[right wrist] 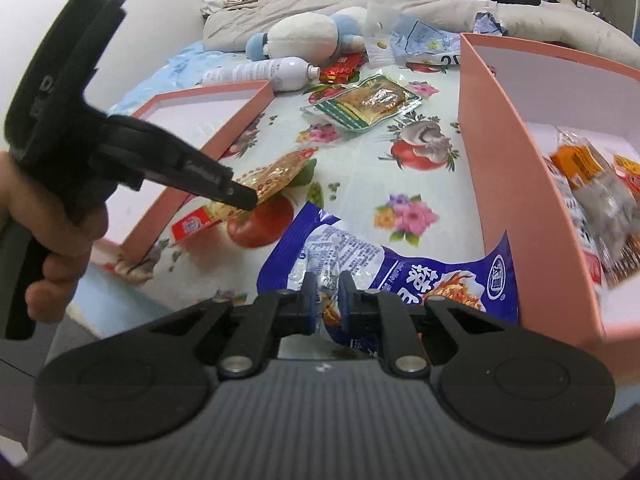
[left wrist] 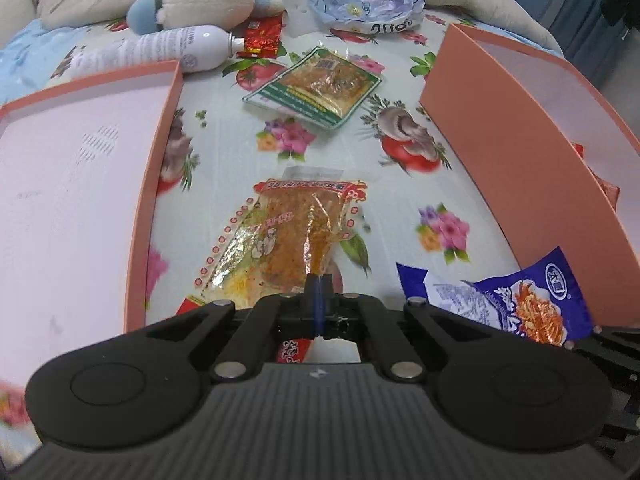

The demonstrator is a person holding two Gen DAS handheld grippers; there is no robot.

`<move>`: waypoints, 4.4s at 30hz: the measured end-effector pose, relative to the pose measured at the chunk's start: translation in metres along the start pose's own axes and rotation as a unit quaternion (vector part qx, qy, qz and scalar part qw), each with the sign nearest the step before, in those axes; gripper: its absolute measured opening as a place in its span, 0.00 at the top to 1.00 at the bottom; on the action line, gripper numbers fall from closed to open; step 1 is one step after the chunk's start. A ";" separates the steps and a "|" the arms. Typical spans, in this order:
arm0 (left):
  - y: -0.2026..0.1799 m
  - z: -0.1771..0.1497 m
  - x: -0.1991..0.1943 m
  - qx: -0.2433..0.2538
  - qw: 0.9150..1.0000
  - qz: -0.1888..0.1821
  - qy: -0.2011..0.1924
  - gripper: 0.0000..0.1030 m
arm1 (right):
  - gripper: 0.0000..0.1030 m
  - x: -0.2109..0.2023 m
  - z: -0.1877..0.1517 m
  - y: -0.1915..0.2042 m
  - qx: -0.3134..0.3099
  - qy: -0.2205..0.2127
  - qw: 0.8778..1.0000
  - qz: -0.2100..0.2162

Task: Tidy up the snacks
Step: 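Grasp a clear jerky bag with left tool while right tool grasps a blue snack bag, then carry the jerky bag and blue bag over the pink box, then open both tools to drop the bags into the box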

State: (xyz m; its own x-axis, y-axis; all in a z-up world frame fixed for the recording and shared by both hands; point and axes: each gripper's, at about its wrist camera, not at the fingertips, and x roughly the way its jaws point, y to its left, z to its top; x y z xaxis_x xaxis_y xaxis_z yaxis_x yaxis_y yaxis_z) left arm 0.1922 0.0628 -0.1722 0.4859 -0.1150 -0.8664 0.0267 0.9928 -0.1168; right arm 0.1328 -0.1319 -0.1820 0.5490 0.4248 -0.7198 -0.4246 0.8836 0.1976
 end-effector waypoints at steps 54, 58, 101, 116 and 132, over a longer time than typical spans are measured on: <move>-0.015 -0.039 0.024 0.098 0.993 0.039 -0.044 0.59 | 0.81 -0.001 -0.020 0.002 -0.111 0.027 0.993 -0.042; -0.018 -0.041 0.007 0.071 0.996 0.037 -0.049 0.60 | 0.82 -0.018 -0.016 -0.003 -0.072 0.005 0.997 -0.034; -0.161 -0.015 -0.172 0.004 0.984 -0.107 -0.139 0.60 | 0.83 -0.203 0.004 -0.069 0.105 -0.158 0.974 -0.123; -0.235 0.096 -0.072 0.053 0.984 -0.134 -0.104 0.59 | 0.83 -0.150 0.048 -0.179 0.140 -0.138 0.970 -0.144; -0.250 0.150 0.008 0.067 0.984 -0.144 -0.079 0.38 | 0.58 -0.086 0.054 -0.238 0.188 -0.078 0.969 -0.143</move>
State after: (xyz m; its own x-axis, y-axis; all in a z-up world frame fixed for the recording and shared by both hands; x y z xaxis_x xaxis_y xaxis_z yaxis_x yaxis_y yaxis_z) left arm 0.3206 -0.1814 -0.0774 0.5704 -0.3967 -0.7192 0.2927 0.9163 -0.2732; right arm 0.2260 -0.3679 -0.1314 0.7206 0.1500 -0.6769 0.0373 0.9665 0.2539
